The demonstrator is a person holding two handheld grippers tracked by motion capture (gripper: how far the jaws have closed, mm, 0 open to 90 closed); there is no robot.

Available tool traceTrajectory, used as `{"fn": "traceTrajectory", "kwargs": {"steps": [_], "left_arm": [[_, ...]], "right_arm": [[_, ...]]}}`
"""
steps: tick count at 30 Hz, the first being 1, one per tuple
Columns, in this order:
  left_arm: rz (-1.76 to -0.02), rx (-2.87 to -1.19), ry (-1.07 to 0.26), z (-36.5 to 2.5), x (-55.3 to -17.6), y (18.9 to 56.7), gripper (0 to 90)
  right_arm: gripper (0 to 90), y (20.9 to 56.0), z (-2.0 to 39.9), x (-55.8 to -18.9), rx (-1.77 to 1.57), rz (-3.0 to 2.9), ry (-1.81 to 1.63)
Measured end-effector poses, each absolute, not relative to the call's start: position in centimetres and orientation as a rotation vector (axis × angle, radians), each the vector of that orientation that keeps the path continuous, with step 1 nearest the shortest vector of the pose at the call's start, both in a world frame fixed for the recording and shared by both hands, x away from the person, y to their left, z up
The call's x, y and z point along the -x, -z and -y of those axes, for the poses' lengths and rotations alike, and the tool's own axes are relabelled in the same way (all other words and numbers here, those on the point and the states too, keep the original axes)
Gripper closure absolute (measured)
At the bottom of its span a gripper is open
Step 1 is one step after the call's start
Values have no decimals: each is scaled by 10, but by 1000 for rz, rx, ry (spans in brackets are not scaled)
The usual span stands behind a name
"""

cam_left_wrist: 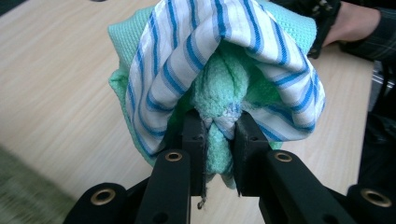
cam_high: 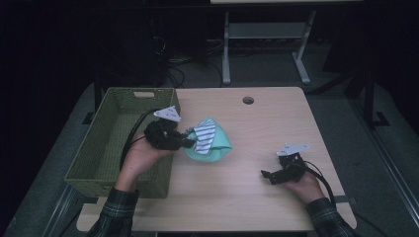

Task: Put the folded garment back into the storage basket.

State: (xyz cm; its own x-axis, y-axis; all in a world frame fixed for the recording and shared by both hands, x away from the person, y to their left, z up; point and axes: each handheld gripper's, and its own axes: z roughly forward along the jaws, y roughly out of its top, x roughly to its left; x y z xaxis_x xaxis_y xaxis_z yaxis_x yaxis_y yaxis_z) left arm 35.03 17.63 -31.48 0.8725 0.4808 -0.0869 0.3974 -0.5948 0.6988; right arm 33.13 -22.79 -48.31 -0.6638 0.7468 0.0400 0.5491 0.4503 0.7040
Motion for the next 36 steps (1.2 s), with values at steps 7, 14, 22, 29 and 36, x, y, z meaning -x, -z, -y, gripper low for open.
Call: {"fn": "traceTrajectory", "kwargs": {"steps": [7, 14, 22, 29, 36], "left_arm": [[-681, -2275, -193, -197, -350, 308, 770], [-727, -2248, -234, -215, -349, 302, 770], [-783, -2217, -287, -238, -346, 293, 769], [-838, -2194, -321, -260, -343, 289, 769], [-897, -2149, -349, -283, -339, 284, 769]], "right_arm": [[26, 483, 228, -331, -1114, -2430, -1024], [26, 483, 228, -331, -1114, -2430, -1024], [27, 483, 228, -331, -1114, -2430, -1024], [26, 483, 228, -331, -1114, -2430, -1024], [26, 483, 228, -331, -1114, -2430, -1024]]}}
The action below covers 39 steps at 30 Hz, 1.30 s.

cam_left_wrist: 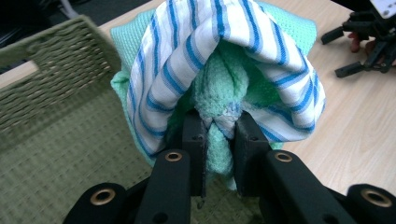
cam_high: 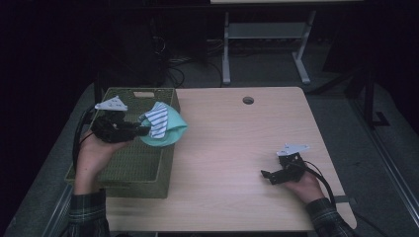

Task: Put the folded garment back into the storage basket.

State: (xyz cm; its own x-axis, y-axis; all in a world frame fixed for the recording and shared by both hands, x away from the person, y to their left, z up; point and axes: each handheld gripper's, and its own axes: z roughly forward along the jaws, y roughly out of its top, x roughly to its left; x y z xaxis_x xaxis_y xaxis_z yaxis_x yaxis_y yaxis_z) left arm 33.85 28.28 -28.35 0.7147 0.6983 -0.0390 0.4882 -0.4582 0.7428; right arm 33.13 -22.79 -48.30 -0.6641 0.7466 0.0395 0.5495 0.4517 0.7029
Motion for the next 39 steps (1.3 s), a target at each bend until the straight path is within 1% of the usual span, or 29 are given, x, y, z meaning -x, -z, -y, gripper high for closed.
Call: {"fn": "traceTrajectory", "kwargs": {"steps": [14, 23, 34, 39], "left_arm": [[-1025, -2105, -433, -315, -337, 285, 769], [-1114, -2103, -499, -327, -338, 290, 769], [-1183, -2124, -509, -338, -349, 308, 768], [-1199, -2137, -483, -339, -356, 320, 769]], "right_arm": [[27, 483, 228, -331, -1114, -2430, -1024], [27, 483, 228, -331, -1114, -2430, -1024], [27, 483, 228, -331, -1114, -2430, -1025], [27, 483, 228, -331, -1113, -2430, -1025]]}}
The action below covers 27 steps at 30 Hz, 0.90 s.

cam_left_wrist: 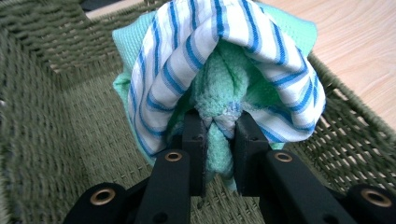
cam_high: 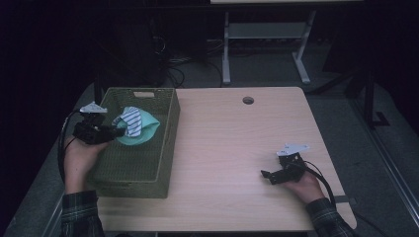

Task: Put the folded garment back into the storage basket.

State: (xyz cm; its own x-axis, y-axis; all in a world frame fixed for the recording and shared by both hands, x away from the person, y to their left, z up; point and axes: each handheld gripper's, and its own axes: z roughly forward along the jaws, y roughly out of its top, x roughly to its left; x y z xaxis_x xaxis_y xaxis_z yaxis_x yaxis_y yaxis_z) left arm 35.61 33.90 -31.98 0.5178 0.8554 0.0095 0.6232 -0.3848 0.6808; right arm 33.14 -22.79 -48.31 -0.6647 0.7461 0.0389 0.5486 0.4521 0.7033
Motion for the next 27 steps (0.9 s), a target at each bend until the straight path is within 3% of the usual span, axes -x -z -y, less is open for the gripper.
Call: {"fn": "traceTrajectory", "kwargs": {"steps": [27], "left_arm": [[-1261, -2274, -364, -334, -380, 372, 766]], "right_arm": [[27, 483, 228, -331, -1114, -2430, -1025]]}}
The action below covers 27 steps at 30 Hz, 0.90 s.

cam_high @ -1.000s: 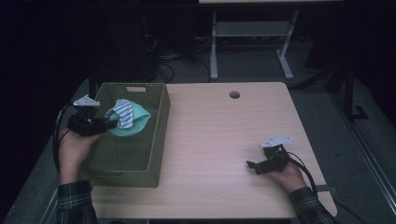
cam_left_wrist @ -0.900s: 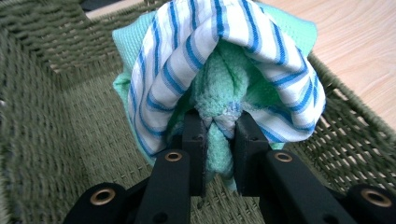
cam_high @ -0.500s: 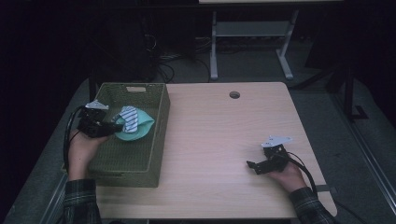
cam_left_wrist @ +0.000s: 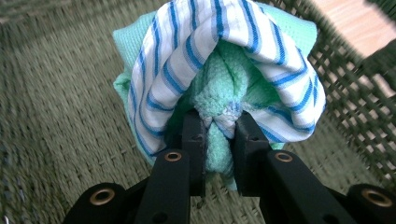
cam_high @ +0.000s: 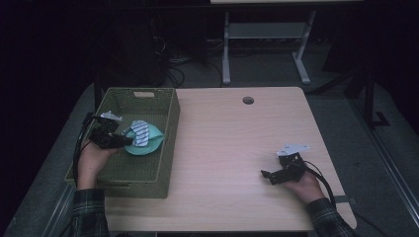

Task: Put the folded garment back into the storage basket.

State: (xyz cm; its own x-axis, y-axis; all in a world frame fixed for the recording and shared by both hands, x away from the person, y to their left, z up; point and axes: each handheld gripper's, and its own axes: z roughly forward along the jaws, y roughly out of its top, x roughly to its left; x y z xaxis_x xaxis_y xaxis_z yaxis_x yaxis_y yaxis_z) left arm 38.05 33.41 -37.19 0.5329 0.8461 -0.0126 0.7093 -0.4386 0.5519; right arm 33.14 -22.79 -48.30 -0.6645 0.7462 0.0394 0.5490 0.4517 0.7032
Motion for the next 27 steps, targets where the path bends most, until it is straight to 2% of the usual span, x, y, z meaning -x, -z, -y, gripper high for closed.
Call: {"fn": "traceTrajectory", "kwargs": {"steps": [21, 27], "left_arm": [[-1412, -2453, -190, -340, -392, 415, 758], [-1422, -2430, -166, -342, -392, 415, 685]], "right_arm": [[27, 483, 228, -331, -1114, -2430, -1025], [27, 483, 228, -331, -1114, -2430, -1025]]}}
